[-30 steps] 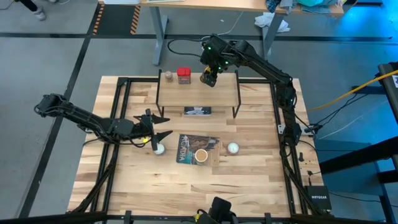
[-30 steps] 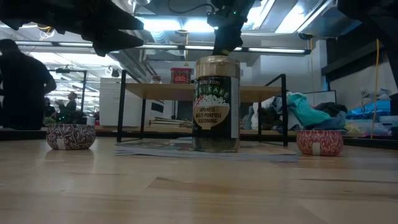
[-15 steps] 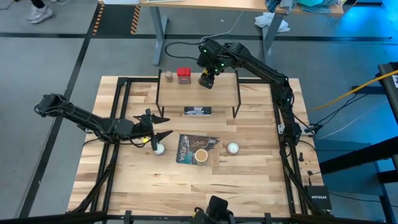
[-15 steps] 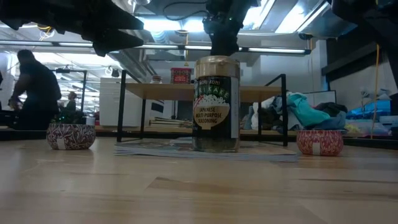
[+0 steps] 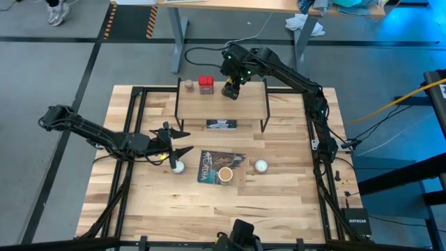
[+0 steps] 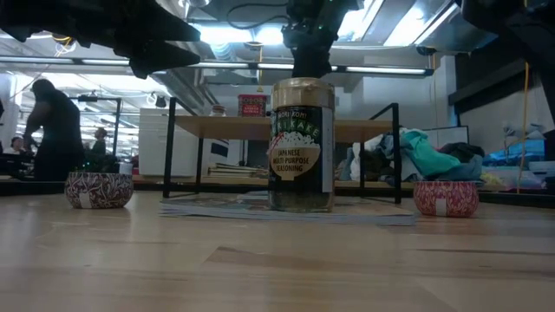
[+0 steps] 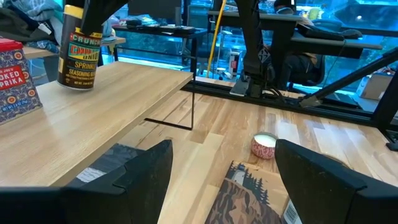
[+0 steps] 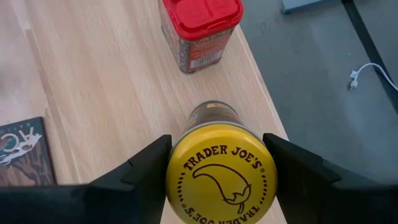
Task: Shelf spices
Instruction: Put the yellow black seasoning bottle on the shelf
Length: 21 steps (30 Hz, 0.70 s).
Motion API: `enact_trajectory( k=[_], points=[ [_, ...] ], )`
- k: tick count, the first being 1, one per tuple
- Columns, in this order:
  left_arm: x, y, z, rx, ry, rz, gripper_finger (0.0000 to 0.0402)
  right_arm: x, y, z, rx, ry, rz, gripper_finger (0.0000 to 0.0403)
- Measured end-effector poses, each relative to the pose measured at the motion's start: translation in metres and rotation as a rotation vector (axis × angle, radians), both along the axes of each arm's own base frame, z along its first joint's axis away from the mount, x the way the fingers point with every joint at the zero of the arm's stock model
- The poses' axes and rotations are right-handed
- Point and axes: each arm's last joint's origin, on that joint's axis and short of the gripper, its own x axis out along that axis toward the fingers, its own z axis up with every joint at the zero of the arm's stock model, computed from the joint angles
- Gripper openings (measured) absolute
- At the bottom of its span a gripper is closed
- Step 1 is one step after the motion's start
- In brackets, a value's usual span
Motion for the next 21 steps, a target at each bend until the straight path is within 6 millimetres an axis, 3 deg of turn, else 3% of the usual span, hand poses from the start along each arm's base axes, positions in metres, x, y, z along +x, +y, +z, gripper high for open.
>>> enact_trajectory(
  k=[21],
  points=[
    [0.0001,-0.0004,0.0000,-0.002,0.001,-0.016,0.0276,0.0048,-0.0002,0.0027,-0.007,-0.058,0.033,0.0267]
  ],
)
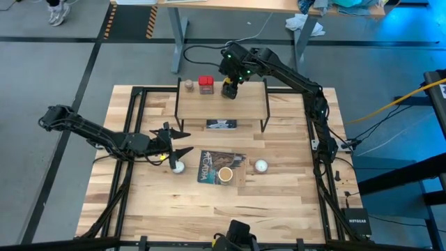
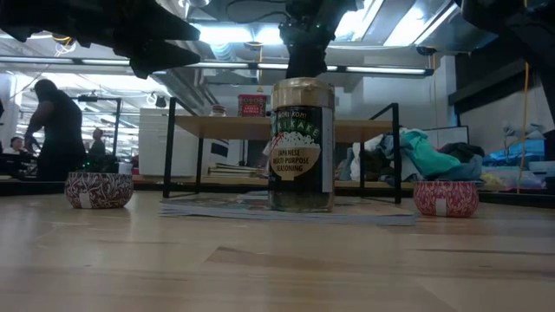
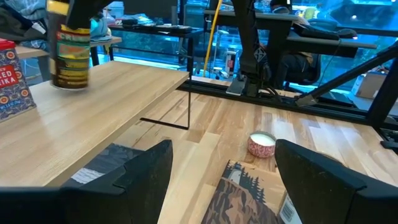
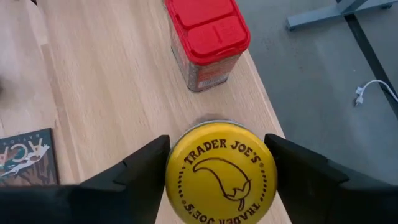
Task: Shelf spices
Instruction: Put the yellow black seasoning bottle on the shelf
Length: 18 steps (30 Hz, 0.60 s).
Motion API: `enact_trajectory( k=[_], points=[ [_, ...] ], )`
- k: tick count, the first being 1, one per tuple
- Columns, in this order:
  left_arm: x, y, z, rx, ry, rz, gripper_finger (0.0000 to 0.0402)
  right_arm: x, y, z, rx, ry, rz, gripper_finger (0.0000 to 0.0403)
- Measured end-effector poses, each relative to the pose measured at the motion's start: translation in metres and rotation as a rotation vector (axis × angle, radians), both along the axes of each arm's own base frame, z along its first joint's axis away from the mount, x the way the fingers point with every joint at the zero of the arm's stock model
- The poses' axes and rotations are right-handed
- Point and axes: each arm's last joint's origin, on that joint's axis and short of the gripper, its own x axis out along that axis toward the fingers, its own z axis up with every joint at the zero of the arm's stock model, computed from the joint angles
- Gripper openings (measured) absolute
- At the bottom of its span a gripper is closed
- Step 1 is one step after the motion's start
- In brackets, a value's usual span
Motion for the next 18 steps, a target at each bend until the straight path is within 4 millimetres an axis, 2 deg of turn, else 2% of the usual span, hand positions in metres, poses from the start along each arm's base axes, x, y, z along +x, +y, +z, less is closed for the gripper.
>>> enact_trajectory(
  k=[18],
  points=[
    [-0.0001,0.0000,-0.0007,0.001,0.008,0.000,0.0276,0.0012,-0.0002,0.0008,-0.002,-0.015,0.010,0.0276]
  ],
)
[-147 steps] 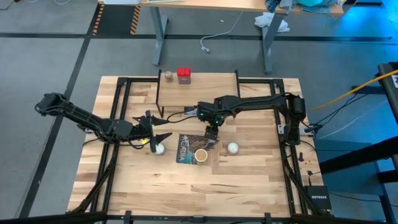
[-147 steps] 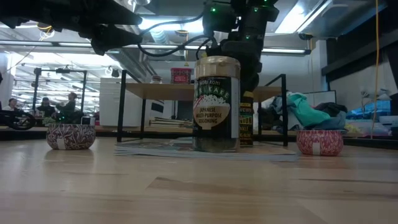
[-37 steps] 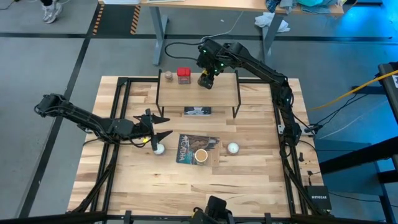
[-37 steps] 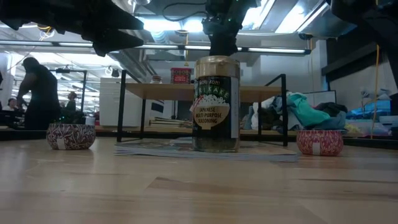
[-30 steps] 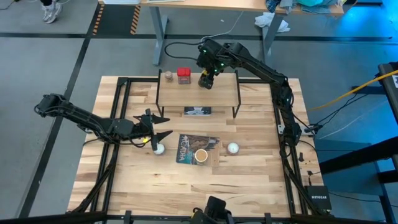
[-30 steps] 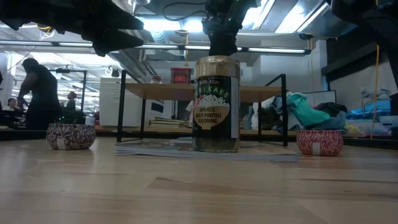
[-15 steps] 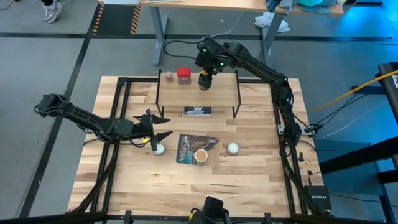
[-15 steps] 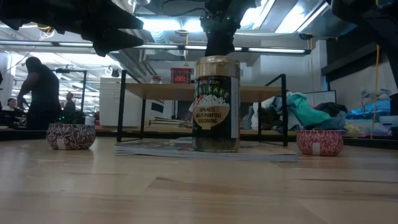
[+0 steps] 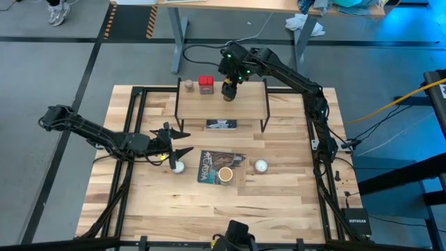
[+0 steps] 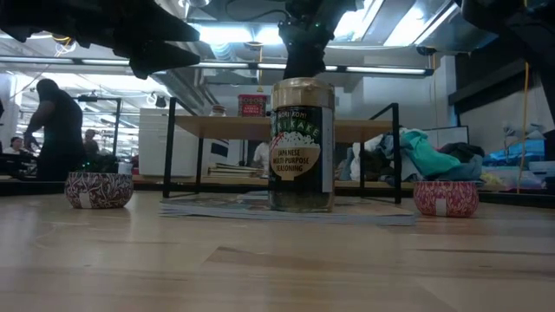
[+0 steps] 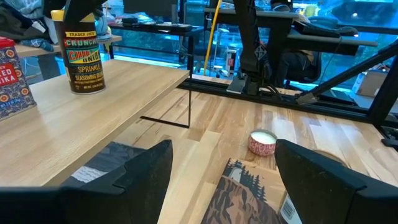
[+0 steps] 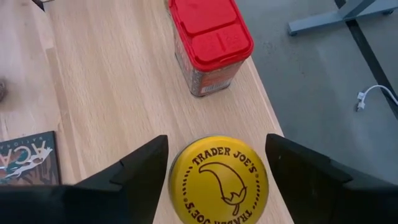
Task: Shelf spices
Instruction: Put the yellow black seasoning bottle on the shelf, then put the brown seasoning bottle on the shelf
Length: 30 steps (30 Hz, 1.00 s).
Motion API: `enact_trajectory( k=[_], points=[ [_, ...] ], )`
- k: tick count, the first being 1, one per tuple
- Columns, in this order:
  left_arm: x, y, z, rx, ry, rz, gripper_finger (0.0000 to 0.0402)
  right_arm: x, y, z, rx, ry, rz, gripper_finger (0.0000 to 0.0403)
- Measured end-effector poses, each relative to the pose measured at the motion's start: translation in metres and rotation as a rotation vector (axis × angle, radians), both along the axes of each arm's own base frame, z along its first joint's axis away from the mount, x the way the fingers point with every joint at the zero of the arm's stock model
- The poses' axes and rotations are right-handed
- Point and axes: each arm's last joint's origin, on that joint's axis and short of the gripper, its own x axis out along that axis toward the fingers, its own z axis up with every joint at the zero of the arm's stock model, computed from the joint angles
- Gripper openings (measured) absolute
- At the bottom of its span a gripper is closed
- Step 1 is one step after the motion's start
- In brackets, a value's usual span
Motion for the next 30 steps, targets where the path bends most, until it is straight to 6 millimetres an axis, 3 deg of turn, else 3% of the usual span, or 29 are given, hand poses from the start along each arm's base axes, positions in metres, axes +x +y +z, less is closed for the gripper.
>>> enact_trajectory(
  k=[14,23,26,30],
  points=[
    [0.000,0.000,-0.001,0.001,0.008,0.000,0.0276,0.014,0.021,0.005,-0.098,-0.020,0.079,0.0276],
    [0.000,0.000,-0.001,0.000,0.009,-0.002,0.0276,0.012,0.046,0.042,-0.315,-0.120,0.098,0.0273],
    [0.000,0.000,-0.001,0.000,0.009,-0.003,0.0276,0.005,0.047,0.047,-0.304,-0.113,0.087,0.0238],
    [0.000,0.000,-0.001,-0.001,0.008,-0.004,0.0276,-0.006,0.043,0.041,-0.241,-0.024,0.040,0.0119]
  ],
)
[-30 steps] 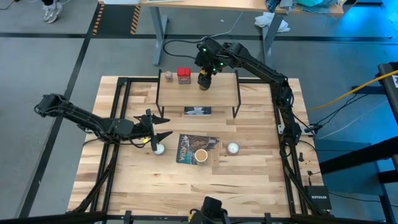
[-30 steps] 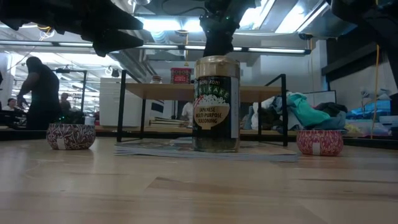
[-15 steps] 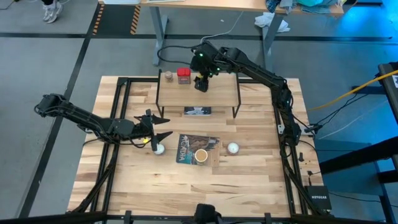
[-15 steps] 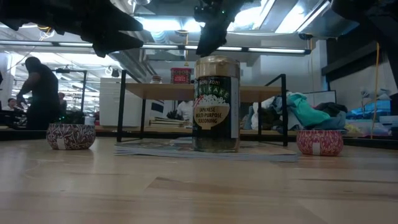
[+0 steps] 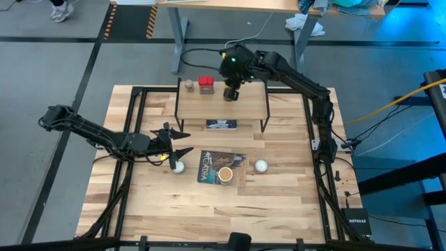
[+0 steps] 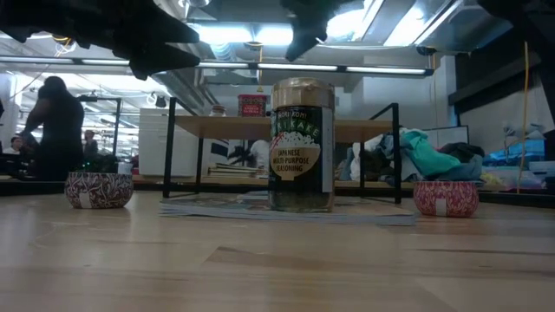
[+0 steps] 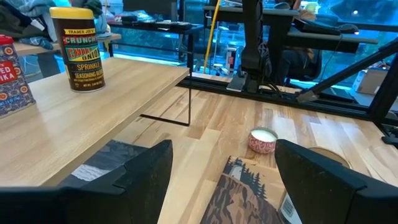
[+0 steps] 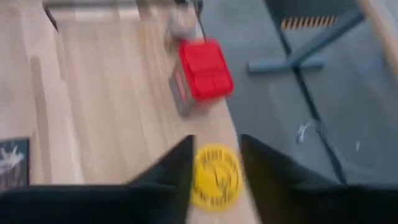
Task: Shelf spices
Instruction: Put the brown seasoning bottle on the shelf
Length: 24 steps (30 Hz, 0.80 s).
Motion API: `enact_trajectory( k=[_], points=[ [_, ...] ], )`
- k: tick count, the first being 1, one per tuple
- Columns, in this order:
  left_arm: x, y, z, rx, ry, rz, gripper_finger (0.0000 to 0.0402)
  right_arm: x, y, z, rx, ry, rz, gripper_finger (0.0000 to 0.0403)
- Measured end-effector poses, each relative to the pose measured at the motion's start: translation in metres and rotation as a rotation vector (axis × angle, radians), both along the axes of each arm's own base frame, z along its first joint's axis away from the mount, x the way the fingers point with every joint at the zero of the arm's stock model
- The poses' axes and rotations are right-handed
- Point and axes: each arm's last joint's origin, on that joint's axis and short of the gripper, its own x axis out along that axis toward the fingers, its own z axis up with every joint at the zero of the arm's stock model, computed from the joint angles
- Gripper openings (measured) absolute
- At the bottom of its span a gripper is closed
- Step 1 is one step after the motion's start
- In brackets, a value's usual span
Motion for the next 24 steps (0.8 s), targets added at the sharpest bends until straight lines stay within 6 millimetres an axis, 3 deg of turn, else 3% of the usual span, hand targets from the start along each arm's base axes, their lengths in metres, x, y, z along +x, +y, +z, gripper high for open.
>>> enact_trajectory(
  k=[2,4,24],
  points=[
    [0.000,0.000,0.000,-0.002,-0.001,-0.001,0.0276,-0.003,-0.003,-0.003,0.018,0.022,-0.017,0.0042],
    [0.000,0.000,0.000,-0.005,-0.002,0.000,0.0276,-0.002,-0.003,-0.003,0.019,0.021,-0.020,0.0016],
    [0.000,-0.001,0.000,-0.017,-0.007,-0.013,0.0276,0.001,-0.004,-0.016,0.085,0.066,-0.069,0.0002]
  ],
)
